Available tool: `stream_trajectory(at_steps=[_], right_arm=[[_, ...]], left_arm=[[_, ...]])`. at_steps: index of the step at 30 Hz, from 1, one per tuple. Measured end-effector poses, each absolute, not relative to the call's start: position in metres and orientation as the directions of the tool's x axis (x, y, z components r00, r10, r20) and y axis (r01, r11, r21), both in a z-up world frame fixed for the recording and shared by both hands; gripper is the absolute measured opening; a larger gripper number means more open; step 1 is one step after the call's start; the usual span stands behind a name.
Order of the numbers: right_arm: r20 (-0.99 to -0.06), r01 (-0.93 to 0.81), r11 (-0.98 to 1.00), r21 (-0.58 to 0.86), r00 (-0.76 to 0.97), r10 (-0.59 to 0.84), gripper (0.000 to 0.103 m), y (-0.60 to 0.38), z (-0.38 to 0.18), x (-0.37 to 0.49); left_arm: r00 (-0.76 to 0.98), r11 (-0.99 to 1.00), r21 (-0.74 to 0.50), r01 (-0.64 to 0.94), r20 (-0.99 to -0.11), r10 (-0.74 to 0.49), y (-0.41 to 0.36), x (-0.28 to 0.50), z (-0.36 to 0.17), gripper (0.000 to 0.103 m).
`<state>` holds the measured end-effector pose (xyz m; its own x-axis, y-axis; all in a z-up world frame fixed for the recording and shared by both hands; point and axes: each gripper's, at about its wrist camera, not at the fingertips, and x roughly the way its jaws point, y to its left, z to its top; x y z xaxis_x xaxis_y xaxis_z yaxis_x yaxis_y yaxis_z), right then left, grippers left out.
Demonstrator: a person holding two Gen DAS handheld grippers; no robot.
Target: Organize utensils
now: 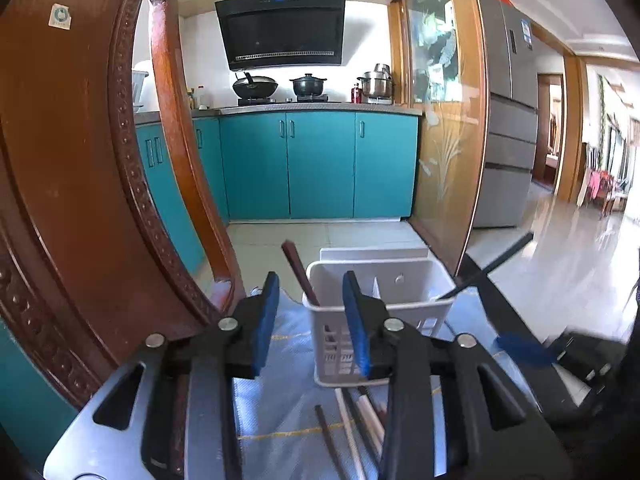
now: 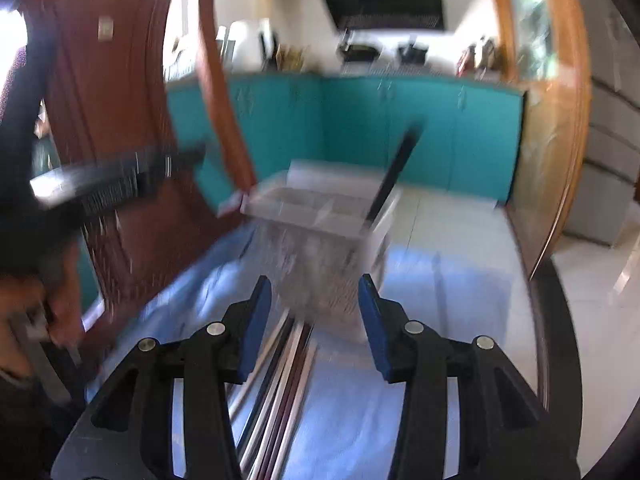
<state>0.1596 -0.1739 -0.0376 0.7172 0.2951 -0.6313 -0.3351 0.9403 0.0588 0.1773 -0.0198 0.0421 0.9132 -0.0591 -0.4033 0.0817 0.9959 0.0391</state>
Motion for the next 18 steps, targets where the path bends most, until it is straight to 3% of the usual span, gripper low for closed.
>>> stream_trajectory(at_steps=[3, 7, 11, 18], right_arm=[[-0.757, -0.312, 0.949, 0.035, 0.612, 0.229, 0.045, -0.160, -0.076, 0.175], [-0.839, -0.262, 0.963, 0.068, 0.508, 0.197, 0.044, -0.161, -0.110, 0.188], [-0.870, -0.266, 0.961, 0.079, 0.453, 0.197, 0.035, -0.156, -0.126, 0.189], [-0.868, -0.271, 0.960, 0.066, 0.459, 0.189, 0.035, -0.149, -0.128, 0.184]], left_arm=[[0.899, 0.995, 0.063, 0.081, -0.436, -0.046, -0.021, 0.179, 0.032, 0.037], [0.888, 0.995, 0.060, 0.080, -0.457, -0.044, -0.018, 0.180, 0.027, 0.038], [0.878, 0.996, 0.053, 0.075, -0.478, -0.041, -0.017, 0.181, 0.022, 0.042], [0.823, 0.998, -0.030, 0.056, -0.564, -0.063, -0.006, 0.192, 0.009, 0.042]])
